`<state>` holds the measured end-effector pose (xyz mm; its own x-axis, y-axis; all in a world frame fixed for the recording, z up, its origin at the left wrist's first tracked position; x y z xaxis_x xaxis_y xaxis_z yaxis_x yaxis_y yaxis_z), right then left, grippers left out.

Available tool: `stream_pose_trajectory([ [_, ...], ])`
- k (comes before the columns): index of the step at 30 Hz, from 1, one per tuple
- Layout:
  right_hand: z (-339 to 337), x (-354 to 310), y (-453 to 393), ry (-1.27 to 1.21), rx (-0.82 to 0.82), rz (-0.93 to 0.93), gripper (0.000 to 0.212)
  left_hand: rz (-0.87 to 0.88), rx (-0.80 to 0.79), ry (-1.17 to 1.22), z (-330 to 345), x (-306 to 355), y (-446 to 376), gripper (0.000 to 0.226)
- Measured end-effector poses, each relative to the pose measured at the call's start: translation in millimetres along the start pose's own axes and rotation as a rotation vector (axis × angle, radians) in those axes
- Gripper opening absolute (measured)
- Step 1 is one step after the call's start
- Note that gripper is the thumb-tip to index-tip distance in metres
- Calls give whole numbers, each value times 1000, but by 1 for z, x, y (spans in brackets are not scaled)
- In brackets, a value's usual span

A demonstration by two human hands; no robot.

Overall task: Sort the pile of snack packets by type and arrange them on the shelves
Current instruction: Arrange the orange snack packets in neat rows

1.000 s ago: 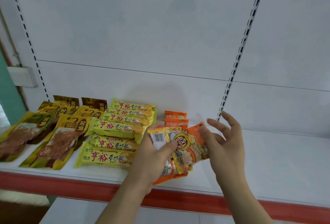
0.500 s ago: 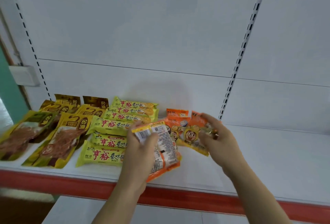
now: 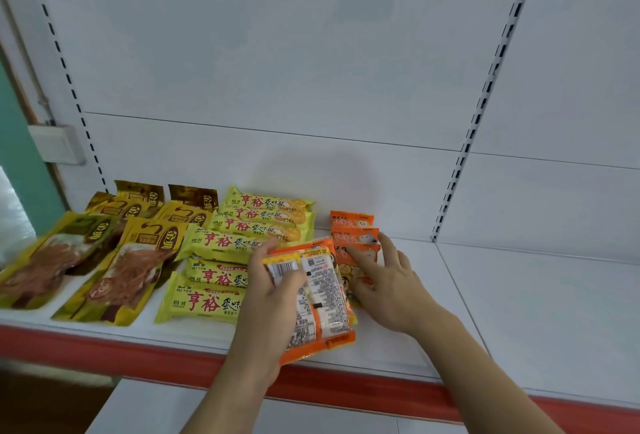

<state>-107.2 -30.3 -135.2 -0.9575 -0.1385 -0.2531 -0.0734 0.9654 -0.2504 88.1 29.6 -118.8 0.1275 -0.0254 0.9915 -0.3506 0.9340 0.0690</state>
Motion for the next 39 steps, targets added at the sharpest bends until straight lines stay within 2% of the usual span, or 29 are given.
stream_pose_trajectory([
  [3,4,1,1,-19,-12,16,61,42,-19,-5,3,0,-1,43],
  [5,-3,-1,3,-87,36,12,62,96,-27,-27,5,2,-1,44],
  [9,-46,-3,20,-460,369,106,50,131,-23,-23,11,3,0,54],
  [10,-52,-6,28,-600,387,160,46,147,-24,-20,14,4,1,57],
  [11,-55,-13,36,-717,347,190,47,163,-34,-21,18,7,2,59],
  [13,-53,-29,51,-751,228,166,57,197,-51,-21,27,10,3,63],
  [14,-52,-32,56,-741,206,157,54,214,-54,-18,30,11,3,62],
  [17,-59,-24,61,-843,276,263,19,205,-61,10,38,11,3,51],
  [20,-69,-15,63,-858,348,324,7,165,-110,58,45,10,4,36],
  [22,-78,-6,65,-852,470,345,8,176,-117,21,48,9,4,30],
  [24,-92,-1,69,-983,638,350,15,139,-101,14,47,5,2,18],
  [27,-107,-3,72,-1225,757,189,38,29,-118,19,45,1,-1,18],
  [30,-102,-22,72,-998,723,-169,31,-108,-188,155,51,4,5,20],
  [32,-84,-23,74,-871,632,-264,34,-191,-227,280,54,8,8,26],
  [35,-73,-10,77,-913,521,-172,34,-225,-317,319,54,14,10,42],
  [37,-68,-4,78,-904,462,-127,41,-138,-375,251,54,16,9,44],
  [39,-65,-3,79,-895,415,-113,48,-45,-359,170,53,16,10,51],
])
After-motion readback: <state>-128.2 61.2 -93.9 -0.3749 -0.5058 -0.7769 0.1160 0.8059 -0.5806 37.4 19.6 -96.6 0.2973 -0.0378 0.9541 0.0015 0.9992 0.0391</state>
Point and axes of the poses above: each hand's wrist, its own y-axis away from the middle knuckle, its own z-axis out of the palm, x = y × z, the point moved 5 cm from there along -y, towards the middle knuckle, and after that the axes turned 12 degrees about x, right-handed, at the moved point
